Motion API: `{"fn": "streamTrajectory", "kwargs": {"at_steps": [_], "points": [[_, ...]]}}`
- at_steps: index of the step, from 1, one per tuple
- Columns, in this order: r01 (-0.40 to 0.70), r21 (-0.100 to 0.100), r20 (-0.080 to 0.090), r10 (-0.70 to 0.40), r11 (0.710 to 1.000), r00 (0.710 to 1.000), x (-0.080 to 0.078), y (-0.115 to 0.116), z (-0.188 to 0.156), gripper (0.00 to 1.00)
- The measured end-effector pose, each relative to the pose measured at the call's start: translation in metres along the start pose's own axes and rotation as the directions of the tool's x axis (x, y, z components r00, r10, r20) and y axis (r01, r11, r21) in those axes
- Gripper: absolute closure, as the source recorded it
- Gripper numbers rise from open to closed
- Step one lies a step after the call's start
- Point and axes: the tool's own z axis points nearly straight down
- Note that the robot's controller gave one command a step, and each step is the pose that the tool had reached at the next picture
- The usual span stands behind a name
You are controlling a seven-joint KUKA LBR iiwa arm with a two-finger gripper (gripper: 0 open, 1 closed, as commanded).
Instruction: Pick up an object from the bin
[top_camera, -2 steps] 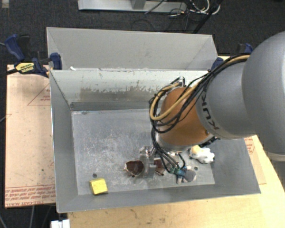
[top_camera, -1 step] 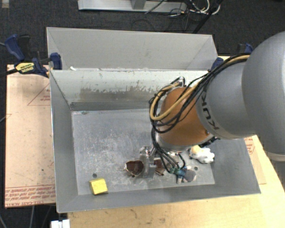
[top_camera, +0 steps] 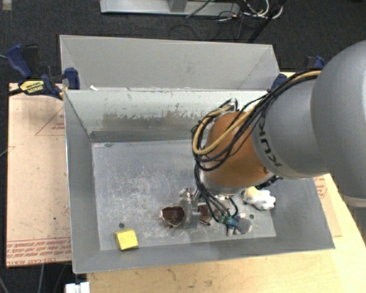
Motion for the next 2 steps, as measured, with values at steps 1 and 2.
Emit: {"fn": "streamTrajectory", "kwargs": {"at_steps": [1, 2], "points": [[0.000, 0.000, -0.003, 0.000, 1.000, 1.000, 0.001, 0.000, -0.005, 1.00], [0.000, 0.000, -0.002, 0.000, 1.000, 1.000, 0.001, 0.000, -0.016, 1.00]]}}
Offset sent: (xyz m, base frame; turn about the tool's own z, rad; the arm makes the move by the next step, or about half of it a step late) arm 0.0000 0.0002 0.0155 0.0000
